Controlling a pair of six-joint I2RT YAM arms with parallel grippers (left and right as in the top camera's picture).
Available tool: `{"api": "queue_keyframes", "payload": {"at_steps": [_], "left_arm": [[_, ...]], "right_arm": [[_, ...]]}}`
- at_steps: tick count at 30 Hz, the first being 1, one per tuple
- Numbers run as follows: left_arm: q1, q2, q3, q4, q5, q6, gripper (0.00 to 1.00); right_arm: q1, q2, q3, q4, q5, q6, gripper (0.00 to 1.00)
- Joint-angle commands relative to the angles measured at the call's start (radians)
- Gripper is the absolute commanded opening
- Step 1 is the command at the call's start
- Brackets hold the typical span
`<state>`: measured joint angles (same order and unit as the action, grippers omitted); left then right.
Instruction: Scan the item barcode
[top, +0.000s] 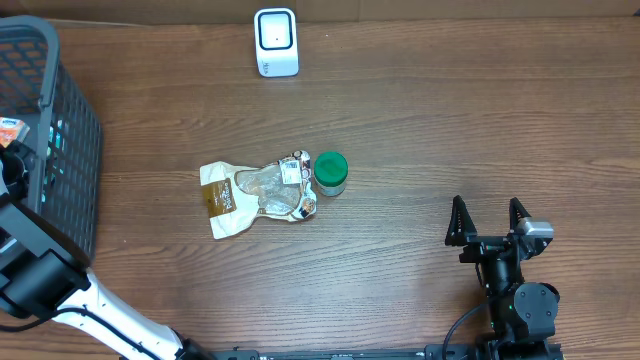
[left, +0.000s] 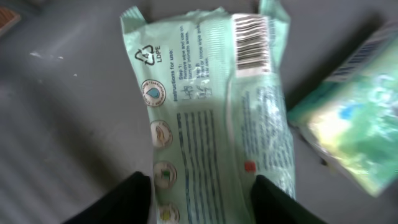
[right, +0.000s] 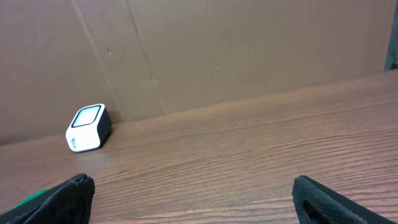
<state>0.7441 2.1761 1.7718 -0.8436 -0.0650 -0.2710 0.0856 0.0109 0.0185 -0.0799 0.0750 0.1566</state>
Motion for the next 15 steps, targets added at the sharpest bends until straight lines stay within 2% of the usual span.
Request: {"api": "queue_keyframes", "payload": {"at_steps": [1, 7, 11, 12, 14, 15], "left_arm": [[0.002, 0.042, 0.013, 0.002, -0.016, -0.014, 0.5], [0.001, 0.049, 0.0, 0.024, -0.013, -0.017, 0.49], [0.002, 0.076, -0.013, 0.024, -0.012, -0.033, 0.43], [0.002, 0.089, -0.022, 0.021, -0.013, -0.032, 0.4], [0.002, 0.105, -0.031, 0.015, -0.013, -0.032, 0.24], [0.002, 0.108, -0.031, 0.009, -0.013, -0.032, 0.1]], "right_arm": [[-0.003, -0.008, -0.01, 0.003, 0.002, -0.002, 1.0], [-0.003, -0.008, -0.01, 0.003, 0.002, -0.001, 1.0], [-0.003, -0.008, -0.01, 0.003, 0.002, -0.002, 1.0], [-0.003, -0.008, -0.01, 0.003, 0.002, -0.002, 1.0], [-0.003, -0.008, -0.01, 0.003, 0.002, -0.001, 1.0], [-0.003, -0.008, -0.01, 0.003, 0.002, -0.001, 1.0]]}}
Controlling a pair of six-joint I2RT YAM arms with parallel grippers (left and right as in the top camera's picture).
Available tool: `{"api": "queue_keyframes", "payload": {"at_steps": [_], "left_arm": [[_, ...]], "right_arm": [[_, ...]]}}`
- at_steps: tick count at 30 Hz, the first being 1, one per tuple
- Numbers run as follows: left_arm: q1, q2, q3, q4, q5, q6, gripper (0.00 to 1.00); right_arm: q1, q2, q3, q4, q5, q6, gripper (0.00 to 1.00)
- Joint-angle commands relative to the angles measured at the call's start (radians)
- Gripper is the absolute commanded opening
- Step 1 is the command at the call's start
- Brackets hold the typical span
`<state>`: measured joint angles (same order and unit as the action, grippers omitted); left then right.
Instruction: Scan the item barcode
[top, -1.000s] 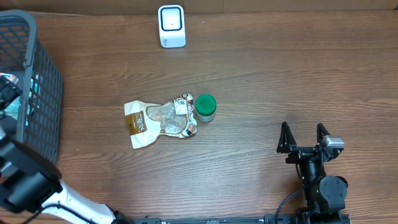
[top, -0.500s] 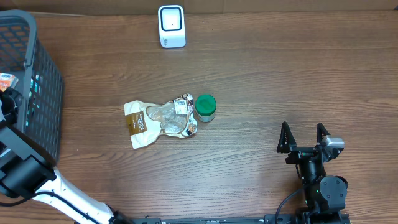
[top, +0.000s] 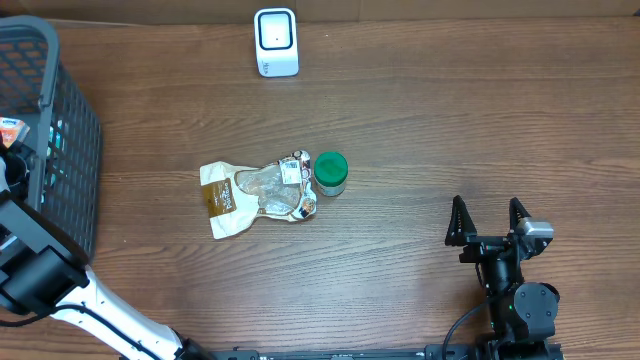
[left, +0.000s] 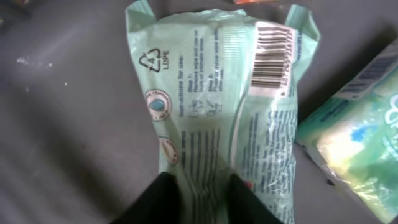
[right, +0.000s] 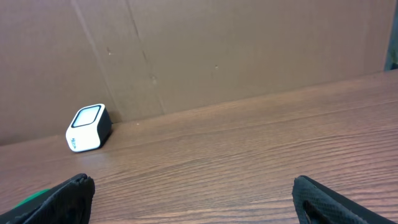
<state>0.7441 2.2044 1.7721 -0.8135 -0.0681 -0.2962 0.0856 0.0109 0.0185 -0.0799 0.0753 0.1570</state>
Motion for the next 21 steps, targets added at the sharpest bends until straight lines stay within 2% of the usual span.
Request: {"api": "queue_keyframes", "payload": {"at_steps": [1, 9, 21], "left_arm": [[0.002, 0.079, -0.031, -0.024, -0.01, -0.007, 0.04], [0.002, -0.035, -0.006, -0.076, 0.01, -0.007, 0.04], [0.001, -0.608, 0.0, -0.092, 0.097, -0.007, 0.04]], "right_arm": [[-0.003, -0.008, -0.01, 0.003, 0.002, -0.002, 1.0], [-0.003, -0.008, -0.01, 0.003, 0.002, -0.002, 1.0], [-0.003, -0.008, -0.01, 0.003, 0.002, -0.002, 1.0]]}}
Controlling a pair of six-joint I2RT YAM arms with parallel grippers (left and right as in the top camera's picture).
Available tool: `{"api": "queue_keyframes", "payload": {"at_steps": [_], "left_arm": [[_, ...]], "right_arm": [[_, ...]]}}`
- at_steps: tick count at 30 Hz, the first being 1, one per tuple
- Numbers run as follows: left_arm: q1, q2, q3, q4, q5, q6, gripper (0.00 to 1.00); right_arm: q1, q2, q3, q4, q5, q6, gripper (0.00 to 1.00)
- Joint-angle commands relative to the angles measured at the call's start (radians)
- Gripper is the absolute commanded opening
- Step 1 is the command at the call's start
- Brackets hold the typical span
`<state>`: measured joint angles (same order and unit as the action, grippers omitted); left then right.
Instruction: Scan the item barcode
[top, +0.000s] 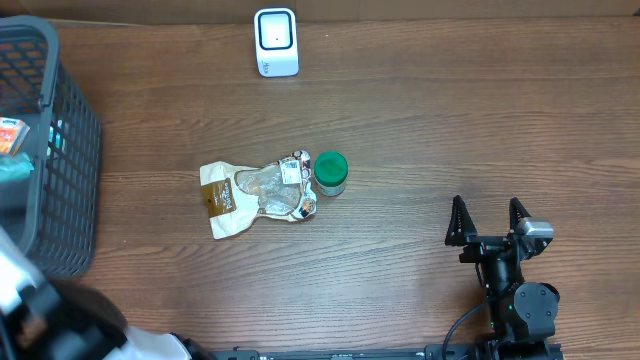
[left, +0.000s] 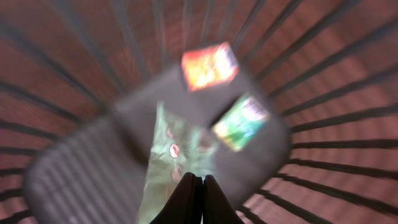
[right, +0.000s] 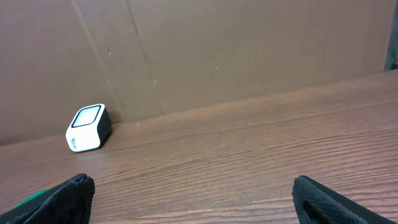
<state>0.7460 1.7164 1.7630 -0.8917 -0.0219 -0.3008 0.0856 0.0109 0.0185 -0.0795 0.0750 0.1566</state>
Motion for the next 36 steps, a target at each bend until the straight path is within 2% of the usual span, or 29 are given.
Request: {"api": "queue_keyframes", "payload": {"at_steps": [1, 6, 9, 10, 12, 17, 22, 25, 29, 34, 36], "left_arm": [[-0.001, -0.155, 0.009, -0.016, 0.067, -0.003, 0.04], [0.0, -0.282, 0.009, -0.032, 0.093, -0.003, 0.04], [0.0, -0.267, -0.003, -0.051, 0.069, -0.003, 0.29], [0.0, -0.248, -0.018, -0.055, 0.063, -0.003, 0.41], [0.0, -0.206, -0.043, -0.067, 0.064, -0.009, 0.55], [0.002, -0.056, -0.087, -0.099, 0.066, -0.011, 0.59], [0.013, 0.109, -0.101, -0.106, 0.137, -0.011, 0.66], [0.021, 0.174, -0.101, -0.12, 0.182, -0.023, 0.67], [0.02, 0.216, -0.101, -0.126, 0.151, -0.024, 0.68], [0.041, 0.259, -0.104, -0.151, 0.07, -0.174, 0.78], [0.051, 0.298, -0.106, -0.141, 0.064, -0.182, 0.76]], "right_arm": [[-0.003, -0.008, -0.01, 0.003, 0.002, -0.002, 1.0], [-0.003, -0.008, -0.01, 0.003, 0.002, -0.001, 1.0], [-0.003, -0.008, -0.01, 0.003, 0.002, -0.001, 1.0], [-0.003, -0.008, -0.01, 0.003, 0.002, -0.001, 1.0], [-0.003, -0.008, -0.01, 0.003, 0.002, -0.002, 1.0], [-0.003, -0.008, -0.01, 0.003, 0.002, -0.001, 1.0], [-0.003, -0.008, -0.01, 0.003, 0.002, -0.001, 1.0], [-0.003, -0.008, -0.01, 0.003, 0.002, -0.001, 1.0], [-0.003, -0.008, -0.01, 0.003, 0.002, -0.002, 1.0], [-0.003, -0.008, -0.01, 0.003, 0.002, -0.001, 1.0], [-0.003, -0.008, -0.01, 0.003, 0.002, -0.001, 1.0]]}}
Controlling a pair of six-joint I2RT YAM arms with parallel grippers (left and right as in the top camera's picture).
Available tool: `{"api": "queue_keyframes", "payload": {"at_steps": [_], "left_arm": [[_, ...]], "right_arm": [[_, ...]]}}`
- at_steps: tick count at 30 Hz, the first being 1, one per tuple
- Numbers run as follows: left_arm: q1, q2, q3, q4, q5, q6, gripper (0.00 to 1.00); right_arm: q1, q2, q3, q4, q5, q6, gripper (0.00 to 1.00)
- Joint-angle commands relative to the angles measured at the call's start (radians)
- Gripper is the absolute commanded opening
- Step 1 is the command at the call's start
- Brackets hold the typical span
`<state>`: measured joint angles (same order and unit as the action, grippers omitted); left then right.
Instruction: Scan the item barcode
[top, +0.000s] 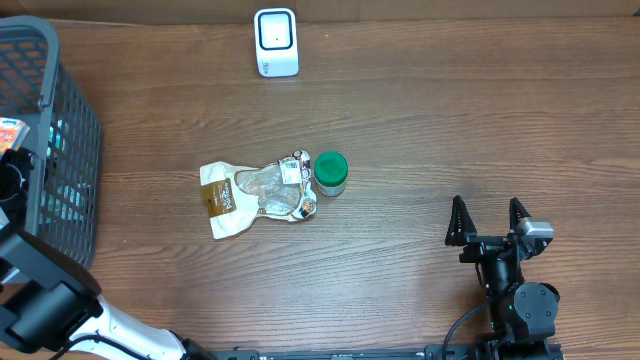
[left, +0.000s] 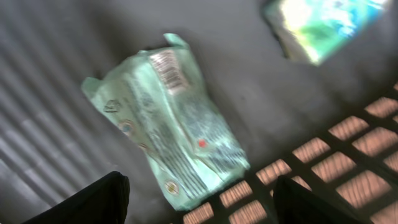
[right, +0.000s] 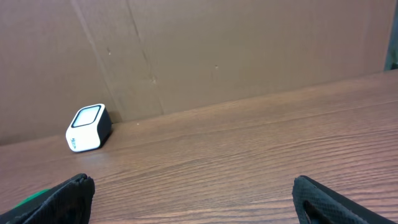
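A pale green wipes pack (left: 171, 124) lies flat on the grey floor of the black basket (top: 75, 150), with its barcode (left: 168, 68) facing up. My left gripper (left: 199, 202) hangs open above the pack's lower end, fingers wide apart and touching nothing. The white barcode scanner (top: 276, 42) stands at the table's far edge and also shows as the scanner (right: 87, 127) in the right wrist view. My right gripper (top: 490, 222) rests open and empty near the front right.
A second, brighter green pack (left: 323, 25) lies in the basket beside the wipes. A clear and tan snack bag (top: 255, 195) and a green-lidded jar (top: 331, 172) sit mid-table. A cardboard wall (right: 217, 50) backs the table.
My left gripper was shut high over the basket with the wipes pack at its tips. Now it is open low inside the basket and the pack lies loose on the floor.
First my left fingers stood open around the wipes pack's lower end in the basket. Then they were shut on it. Then the gripper was up above the basket, still shut. Now it is open and the pack lies on the basket floor. The right arm never moved.
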<state>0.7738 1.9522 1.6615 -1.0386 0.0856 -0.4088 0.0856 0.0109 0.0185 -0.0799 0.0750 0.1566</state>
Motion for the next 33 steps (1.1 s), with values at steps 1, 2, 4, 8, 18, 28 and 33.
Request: {"api": "queue_keyframes", "payload": {"at_steps": [1, 2, 4, 8, 18, 28, 33], "left_arm": [[0.024, 0.088, -0.005, 0.016, -0.045, -0.074, 0.76], [0.024, 0.099, -0.005, 0.021, -0.045, -0.074, 0.76], [0.024, 0.128, -0.005, 0.03, -0.043, -0.075, 0.76], [0.024, 0.188, -0.005, 0.028, -0.046, -0.074, 0.75], [0.024, 0.244, -0.002, 0.034, -0.096, -0.024, 0.04], [0.035, 0.22, 0.426, -0.288, -0.064, -0.008, 0.04], [0.035, 0.111, 0.819, -0.43, -0.004, -0.001, 0.04]], "right_arm": [[-0.003, -0.008, -0.01, 0.003, 0.002, -0.002, 1.0], [-0.003, -0.008, -0.01, 0.003, 0.002, -0.002, 1.0], [-0.003, -0.008, -0.01, 0.003, 0.002, -0.001, 1.0], [-0.003, -0.008, -0.01, 0.003, 0.002, -0.001, 1.0], [-0.003, -0.008, -0.01, 0.003, 0.002, -0.001, 1.0], [-0.003, -0.008, -0.01, 0.003, 0.002, -0.001, 1.0], [-0.003, -0.008, -0.01, 0.003, 0.002, -0.001, 1.0]]}}
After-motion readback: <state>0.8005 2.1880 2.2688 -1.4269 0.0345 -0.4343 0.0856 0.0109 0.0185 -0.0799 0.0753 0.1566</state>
